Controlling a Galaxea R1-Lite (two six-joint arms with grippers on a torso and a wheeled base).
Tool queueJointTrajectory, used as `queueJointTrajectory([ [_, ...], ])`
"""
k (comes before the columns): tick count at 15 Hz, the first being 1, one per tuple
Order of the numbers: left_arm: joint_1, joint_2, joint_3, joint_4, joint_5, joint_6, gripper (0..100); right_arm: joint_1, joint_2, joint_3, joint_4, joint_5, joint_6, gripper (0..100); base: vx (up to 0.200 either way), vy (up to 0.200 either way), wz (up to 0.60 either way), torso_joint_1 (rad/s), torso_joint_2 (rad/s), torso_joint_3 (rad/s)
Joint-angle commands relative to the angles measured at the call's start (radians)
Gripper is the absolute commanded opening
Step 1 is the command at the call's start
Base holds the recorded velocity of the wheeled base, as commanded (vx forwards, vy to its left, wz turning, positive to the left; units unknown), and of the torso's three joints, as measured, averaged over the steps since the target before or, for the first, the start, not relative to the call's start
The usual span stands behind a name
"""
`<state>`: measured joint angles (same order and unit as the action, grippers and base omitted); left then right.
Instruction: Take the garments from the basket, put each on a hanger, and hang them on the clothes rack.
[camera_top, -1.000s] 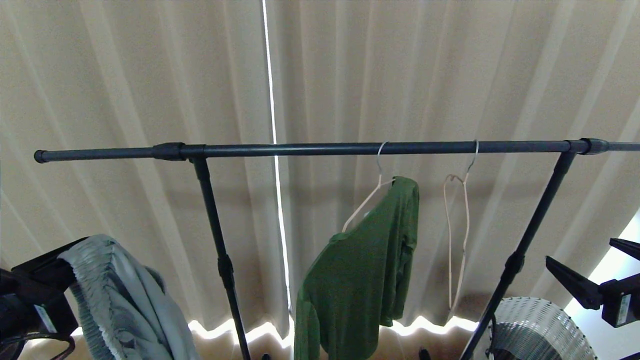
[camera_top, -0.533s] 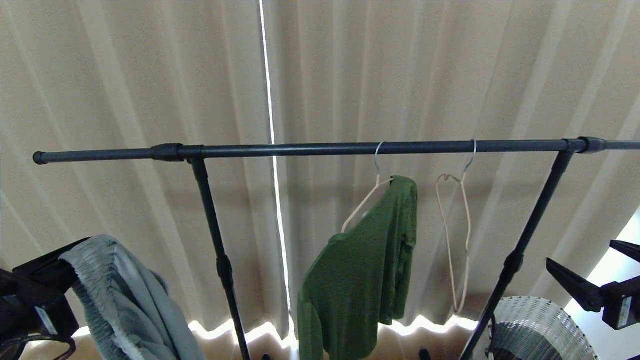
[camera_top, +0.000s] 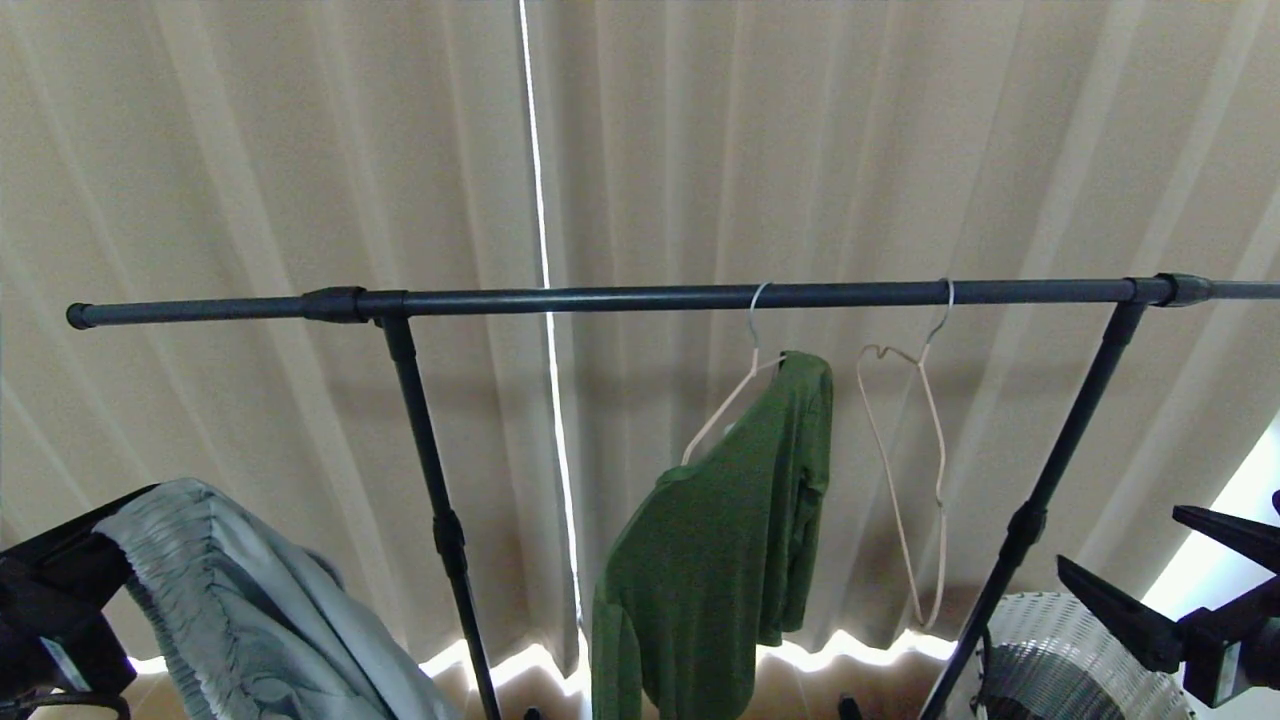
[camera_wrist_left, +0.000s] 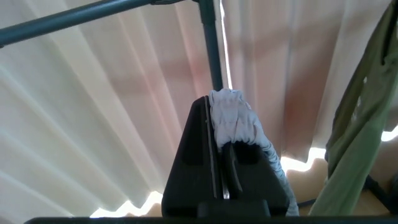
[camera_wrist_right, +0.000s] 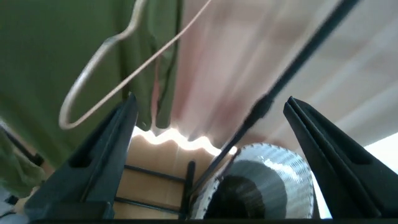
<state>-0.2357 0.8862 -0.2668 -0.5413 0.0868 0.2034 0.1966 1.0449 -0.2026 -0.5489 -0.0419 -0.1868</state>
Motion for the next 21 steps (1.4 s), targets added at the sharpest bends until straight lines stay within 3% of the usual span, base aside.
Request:
queueJointTrajectory([
  [1, 0.001, -0.015, 0.000, 0.000, 0.001, -0.001, 0, 0.083, 0.037, -0.049, 0.018, -0.001, 0.001, 100, 0.000, 0.000, 0.00, 0.000, 0.00, 0.000],
  [4, 0.000, -0.013, 0.001, 0.000, 0.001, -0.001, 0, 0.124, 0.144, -0.127, 0.058, -0.003, 0.043, 100, 0.000, 0.000, 0.00, 0.000, 0.00, 0.000],
  [6, 0.000, -0.010, 0.003, 0.003, 0.001, -0.001, 0, 0.175, 0.262, -0.255, 0.080, -0.042, 0.190, 100, 0.000, 0.000, 0.00, 0.000, 0.00, 0.000],
  [8, -0.013, -0.007, 0.018, 0.003, -0.015, 0.001, 0, 0.167, 0.348, -0.324, 0.119, -0.118, 0.201, 100, 0.000, 0.000, 0.00, 0.000, 0.00, 0.000],
  [11, 0.004, -0.004, 0.015, 0.003, -0.151, -0.012, 0, 0.164, 0.460, -0.416, 0.192, -0.268, 0.217, 100, 0.000, 0.000, 0.00, 0.000, 0.00, 0.000],
  [15, 0.044, -0.004, 0.012, 0.001, -0.157, -0.010, 0, 0.138, 0.557, -0.525, 0.291, -0.292, 0.323, 100, 0.000, 0.000, 0.00, 0.000, 0.00, 0.000],
  [18, 0.044, -0.003, 0.014, 0.001, -0.157, -0.007, 0, 0.138, 0.607, -0.551, 0.282, -0.354, 0.331, 100, 0.000, 0.000, 0.00, 0.000, 0.00, 0.000],
  [21, 0.044, -0.003, 0.014, 0.001, -0.157, -0.007, 0, 0.138, 0.619, -0.549, 0.277, -0.355, 0.331, 100, 0.000, 0.000, 0.00, 0.000, 0.00, 0.000],
])
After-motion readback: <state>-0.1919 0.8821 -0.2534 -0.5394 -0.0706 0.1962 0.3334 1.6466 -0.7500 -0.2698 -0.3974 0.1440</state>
